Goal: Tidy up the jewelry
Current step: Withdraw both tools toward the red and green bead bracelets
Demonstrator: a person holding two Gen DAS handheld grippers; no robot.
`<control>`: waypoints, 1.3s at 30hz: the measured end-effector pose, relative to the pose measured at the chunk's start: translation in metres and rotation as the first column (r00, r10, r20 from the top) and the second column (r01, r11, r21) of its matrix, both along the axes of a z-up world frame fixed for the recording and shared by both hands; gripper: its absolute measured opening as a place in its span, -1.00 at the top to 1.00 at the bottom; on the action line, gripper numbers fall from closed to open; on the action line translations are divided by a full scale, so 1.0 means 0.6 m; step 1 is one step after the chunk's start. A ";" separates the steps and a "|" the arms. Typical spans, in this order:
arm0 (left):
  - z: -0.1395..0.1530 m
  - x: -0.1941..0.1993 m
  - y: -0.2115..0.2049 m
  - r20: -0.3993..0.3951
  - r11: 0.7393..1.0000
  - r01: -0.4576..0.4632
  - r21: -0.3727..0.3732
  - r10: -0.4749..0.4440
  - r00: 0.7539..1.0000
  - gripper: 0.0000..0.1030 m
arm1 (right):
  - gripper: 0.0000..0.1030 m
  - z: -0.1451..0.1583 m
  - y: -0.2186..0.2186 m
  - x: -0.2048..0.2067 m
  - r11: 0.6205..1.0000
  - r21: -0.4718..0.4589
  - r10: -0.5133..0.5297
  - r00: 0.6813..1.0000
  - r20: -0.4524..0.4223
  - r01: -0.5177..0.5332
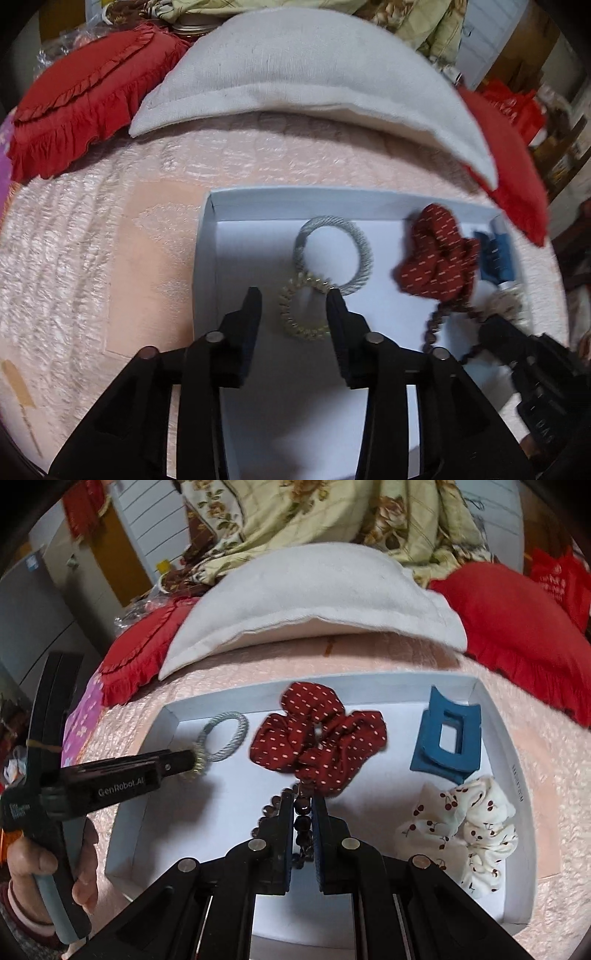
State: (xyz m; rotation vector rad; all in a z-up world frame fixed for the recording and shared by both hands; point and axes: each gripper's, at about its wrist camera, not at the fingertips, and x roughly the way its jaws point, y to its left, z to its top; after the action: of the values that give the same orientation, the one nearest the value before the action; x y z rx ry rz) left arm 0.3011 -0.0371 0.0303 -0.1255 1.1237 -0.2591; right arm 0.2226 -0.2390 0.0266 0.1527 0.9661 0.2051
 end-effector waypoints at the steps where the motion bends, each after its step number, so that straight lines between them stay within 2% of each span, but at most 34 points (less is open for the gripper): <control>1: 0.006 -0.002 0.004 0.001 1.000 -0.004 -0.024 0.004 1.000 0.18 | 0.48 0.004 0.000 -0.003 1.000 0.003 -0.002 1.000 0.007 0.002; 3: 0.020 -0.008 0.010 0.010 0.998 -0.005 -0.062 0.006 1.000 0.16 | 0.20 0.017 -0.001 -0.013 1.000 0.002 -0.017 0.999 0.038 0.017; 9: 0.081 -0.048 0.028 0.067 0.997 -0.020 -0.074 0.025 0.997 0.15 | 0.18 0.047 -0.006 -0.052 0.999 -0.008 -0.034 0.997 0.075 0.035; 12: 0.116 -0.091 0.041 0.121 0.999 -0.025 -0.040 0.029 0.992 0.15 | 0.18 0.058 -0.004 -0.097 1.000 0.007 -0.016 0.996 0.084 0.015; 15: 0.122 -0.158 0.067 0.154 0.999 -0.042 0.006 0.040 0.987 0.15 | 0.18 0.052 0.008 -0.152 0.998 0.050 0.028 0.997 0.067 -0.031; 19: 0.082 -0.241 0.094 0.139 0.998 -0.055 0.018 0.052 0.989 0.15 | 0.18 0.018 0.056 -0.198 0.991 0.063 0.117 0.993 0.020 -0.118; 22: 0.031 -0.294 0.083 0.094 1.000 -0.014 0.019 0.012 0.995 0.15 | 0.18 -0.014 0.097 -0.204 0.988 0.029 0.151 0.989 -0.012 -0.150; 26: -0.019 -0.315 0.048 0.038 0.999 0.028 0.030 -0.030 0.999 0.23 | 0.30 -0.046 0.126 -0.193 0.988 -0.037 0.148 0.988 -0.036 -0.149; 29: -0.028 -0.309 0.023 0.053 0.999 0.044 0.029 -0.046 0.998 0.30 | 0.39 -0.062 0.132 -0.195 0.984 -0.091 0.150 0.987 -0.059 -0.154; 33: -0.028 -0.311 -0.002 0.066 0.995 0.036 0.096 -0.043 0.997 0.41 | 0.40 -0.060 0.122 -0.217 0.983 -0.110 0.140 0.987 -0.079 -0.148; 34: -0.029 -0.318 -0.009 0.062 0.992 0.045 0.118 -0.053 0.997 0.53 | 0.40 -0.061 0.120 -0.225 0.982 -0.116 0.140 0.986 -0.087 -0.149; 36: -0.028 -0.338 -0.016 0.067 0.984 0.058 0.166 -0.070 0.995 0.55 | 0.40 -0.063 0.112 -0.247 0.980 -0.123 0.142 0.984 -0.106 -0.155; 39: -0.031 -0.381 -0.010 0.073 0.982 0.071 0.176 -0.085 0.994 0.55 | 0.41 -0.063 0.097 -0.289 0.974 -0.160 0.144 0.984 -0.103 -0.159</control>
State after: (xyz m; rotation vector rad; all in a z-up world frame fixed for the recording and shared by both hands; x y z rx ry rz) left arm 0.0726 -0.0431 0.0119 0.0829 1.0678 -0.2327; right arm 0.0492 -0.1805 -0.0111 -0.0676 1.0823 0.2576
